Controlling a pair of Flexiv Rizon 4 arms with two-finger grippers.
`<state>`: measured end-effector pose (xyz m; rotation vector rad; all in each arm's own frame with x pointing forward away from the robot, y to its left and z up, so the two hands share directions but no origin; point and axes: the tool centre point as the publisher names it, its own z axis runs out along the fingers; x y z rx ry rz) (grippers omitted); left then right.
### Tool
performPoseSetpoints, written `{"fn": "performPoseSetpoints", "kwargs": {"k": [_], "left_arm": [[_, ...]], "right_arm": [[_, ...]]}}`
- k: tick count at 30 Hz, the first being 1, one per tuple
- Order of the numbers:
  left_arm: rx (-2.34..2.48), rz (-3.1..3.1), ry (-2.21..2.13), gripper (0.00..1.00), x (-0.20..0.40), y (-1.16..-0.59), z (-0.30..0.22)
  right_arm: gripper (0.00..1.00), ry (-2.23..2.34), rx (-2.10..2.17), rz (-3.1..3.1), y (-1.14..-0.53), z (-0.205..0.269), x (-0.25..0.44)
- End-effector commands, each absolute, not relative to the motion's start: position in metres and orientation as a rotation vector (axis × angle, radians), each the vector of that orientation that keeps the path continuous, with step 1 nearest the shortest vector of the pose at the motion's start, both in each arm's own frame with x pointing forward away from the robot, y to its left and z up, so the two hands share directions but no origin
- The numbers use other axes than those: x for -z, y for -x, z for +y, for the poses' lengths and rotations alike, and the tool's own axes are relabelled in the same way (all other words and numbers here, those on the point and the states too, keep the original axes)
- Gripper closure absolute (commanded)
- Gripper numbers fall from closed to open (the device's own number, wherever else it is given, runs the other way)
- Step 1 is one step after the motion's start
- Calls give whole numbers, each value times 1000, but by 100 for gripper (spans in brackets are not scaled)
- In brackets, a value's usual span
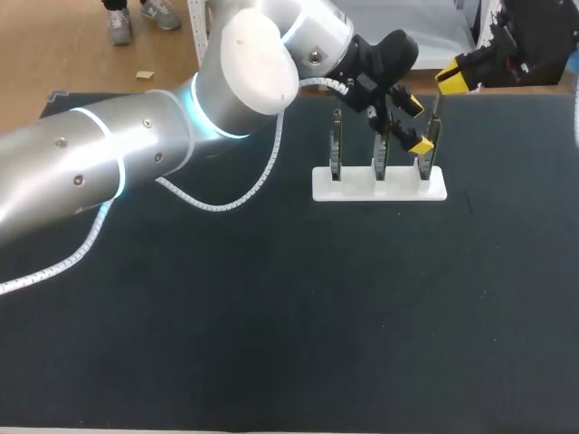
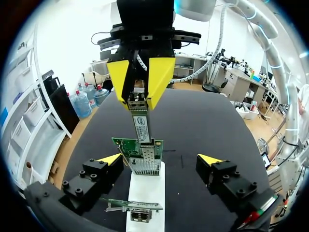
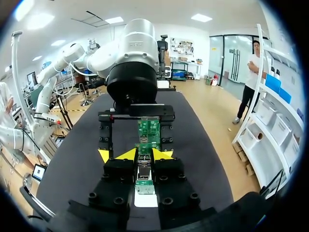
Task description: Pick up the optical module with the left hand, and insert it into the network port with the right hand.
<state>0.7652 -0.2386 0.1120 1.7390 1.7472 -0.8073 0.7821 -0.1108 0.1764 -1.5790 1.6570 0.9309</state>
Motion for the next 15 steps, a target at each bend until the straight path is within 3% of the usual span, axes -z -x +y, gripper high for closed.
{"fn": "performPoseSetpoints", "kwargs": {"k": [1, 15], "left_arm": [[807, 1752, -1744, 0, -113, -767, -239], [807, 1752, -1744, 0, -113, -767, -239]], "right_arm": [[100, 1576, -925, 1655, -780, -110, -176], [100, 1572, -909, 1652, -777, -109, -178]]}}
